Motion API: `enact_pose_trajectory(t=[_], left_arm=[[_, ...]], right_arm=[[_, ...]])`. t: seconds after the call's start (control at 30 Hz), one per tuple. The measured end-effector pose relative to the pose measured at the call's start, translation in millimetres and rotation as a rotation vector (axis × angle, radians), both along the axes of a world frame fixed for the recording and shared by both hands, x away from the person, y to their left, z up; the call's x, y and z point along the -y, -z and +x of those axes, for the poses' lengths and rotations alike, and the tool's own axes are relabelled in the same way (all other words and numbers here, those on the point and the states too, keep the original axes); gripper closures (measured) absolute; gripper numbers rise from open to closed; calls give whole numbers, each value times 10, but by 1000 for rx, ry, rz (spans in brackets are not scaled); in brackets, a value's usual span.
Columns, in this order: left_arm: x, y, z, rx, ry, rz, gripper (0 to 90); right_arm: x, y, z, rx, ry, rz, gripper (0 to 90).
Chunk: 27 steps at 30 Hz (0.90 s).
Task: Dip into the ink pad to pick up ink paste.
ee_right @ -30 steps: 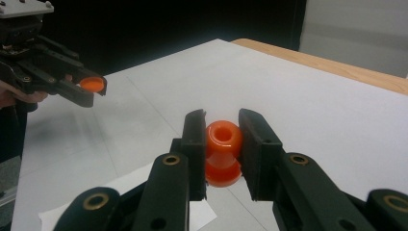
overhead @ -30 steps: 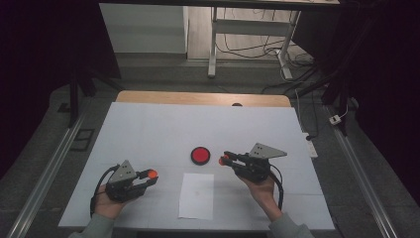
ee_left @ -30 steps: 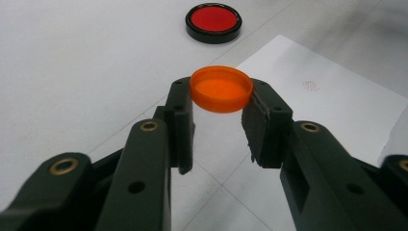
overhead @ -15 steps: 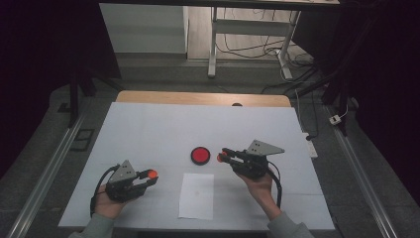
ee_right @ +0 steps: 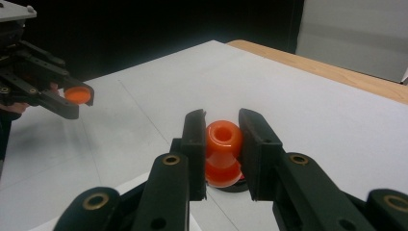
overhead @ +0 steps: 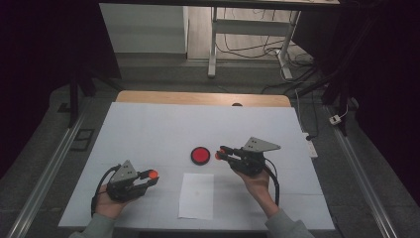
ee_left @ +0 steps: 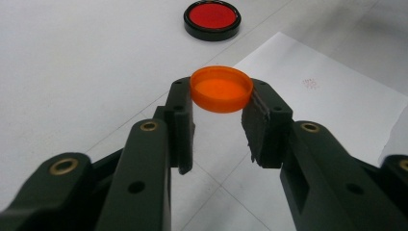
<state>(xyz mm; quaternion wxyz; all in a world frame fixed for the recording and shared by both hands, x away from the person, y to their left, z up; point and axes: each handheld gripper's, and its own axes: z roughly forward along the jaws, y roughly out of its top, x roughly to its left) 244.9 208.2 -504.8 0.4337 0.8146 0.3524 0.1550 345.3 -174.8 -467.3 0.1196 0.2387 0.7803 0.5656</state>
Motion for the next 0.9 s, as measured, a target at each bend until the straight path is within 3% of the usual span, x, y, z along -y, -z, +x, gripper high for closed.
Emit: enact_pose_trajectory(t=[0.9], left_arm=[[3, 7, 11, -6, 6, 1, 650]], right_arm=[[-328, 154, 214, -37, -8, -54, 727]])
